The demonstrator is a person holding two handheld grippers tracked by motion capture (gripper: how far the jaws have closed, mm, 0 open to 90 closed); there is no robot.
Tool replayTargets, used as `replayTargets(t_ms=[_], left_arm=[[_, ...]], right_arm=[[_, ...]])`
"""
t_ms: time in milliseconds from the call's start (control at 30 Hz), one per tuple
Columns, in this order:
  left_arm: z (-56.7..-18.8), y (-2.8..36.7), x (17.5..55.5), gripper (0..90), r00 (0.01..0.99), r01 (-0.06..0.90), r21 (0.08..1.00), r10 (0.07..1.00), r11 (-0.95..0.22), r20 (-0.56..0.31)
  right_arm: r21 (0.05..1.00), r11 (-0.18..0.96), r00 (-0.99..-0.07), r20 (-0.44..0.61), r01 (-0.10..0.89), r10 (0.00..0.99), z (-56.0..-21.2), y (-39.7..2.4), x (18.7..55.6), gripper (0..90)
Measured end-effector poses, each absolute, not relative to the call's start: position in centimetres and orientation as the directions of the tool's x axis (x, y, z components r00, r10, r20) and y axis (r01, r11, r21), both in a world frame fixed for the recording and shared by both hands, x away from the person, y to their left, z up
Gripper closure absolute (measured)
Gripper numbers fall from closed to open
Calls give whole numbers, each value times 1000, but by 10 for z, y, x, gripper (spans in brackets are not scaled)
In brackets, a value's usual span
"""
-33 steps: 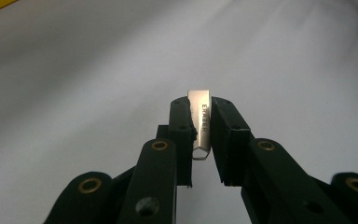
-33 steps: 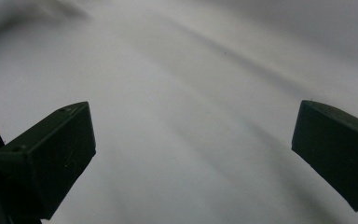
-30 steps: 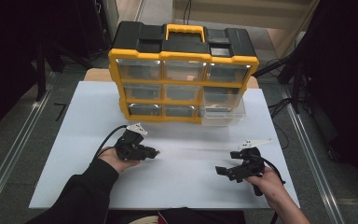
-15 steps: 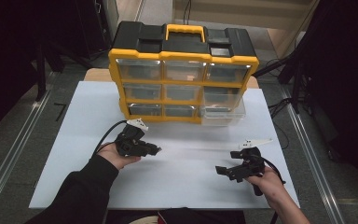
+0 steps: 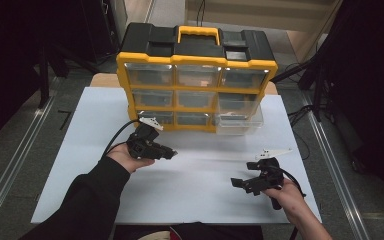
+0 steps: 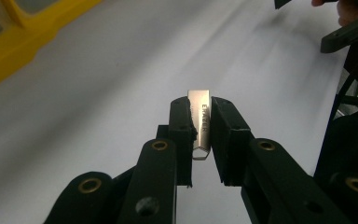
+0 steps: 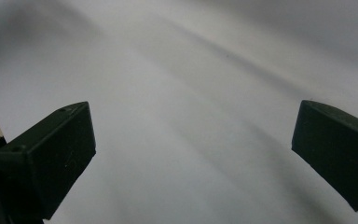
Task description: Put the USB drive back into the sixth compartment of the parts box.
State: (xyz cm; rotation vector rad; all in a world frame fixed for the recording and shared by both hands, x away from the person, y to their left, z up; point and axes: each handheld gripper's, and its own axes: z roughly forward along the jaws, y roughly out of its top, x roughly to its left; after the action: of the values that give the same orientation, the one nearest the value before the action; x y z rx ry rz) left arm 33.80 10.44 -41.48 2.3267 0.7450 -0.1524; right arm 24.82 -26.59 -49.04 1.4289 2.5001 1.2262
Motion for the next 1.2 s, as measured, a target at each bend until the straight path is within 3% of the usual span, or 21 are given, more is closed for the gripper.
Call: replayTargets(t_ms=[667, 1200], left_arm=[[-375, 91, 348, 800, 898, 437, 621, 359, -651, -256], [-353, 77, 360, 800, 911, 412, 632, 322, -656, -258]], right_arm=[[641, 274, -592, 353, 717, 725, -489, -265, 247, 0], [642, 274, -595, 355, 716, 721, -489, -265, 248, 0]])
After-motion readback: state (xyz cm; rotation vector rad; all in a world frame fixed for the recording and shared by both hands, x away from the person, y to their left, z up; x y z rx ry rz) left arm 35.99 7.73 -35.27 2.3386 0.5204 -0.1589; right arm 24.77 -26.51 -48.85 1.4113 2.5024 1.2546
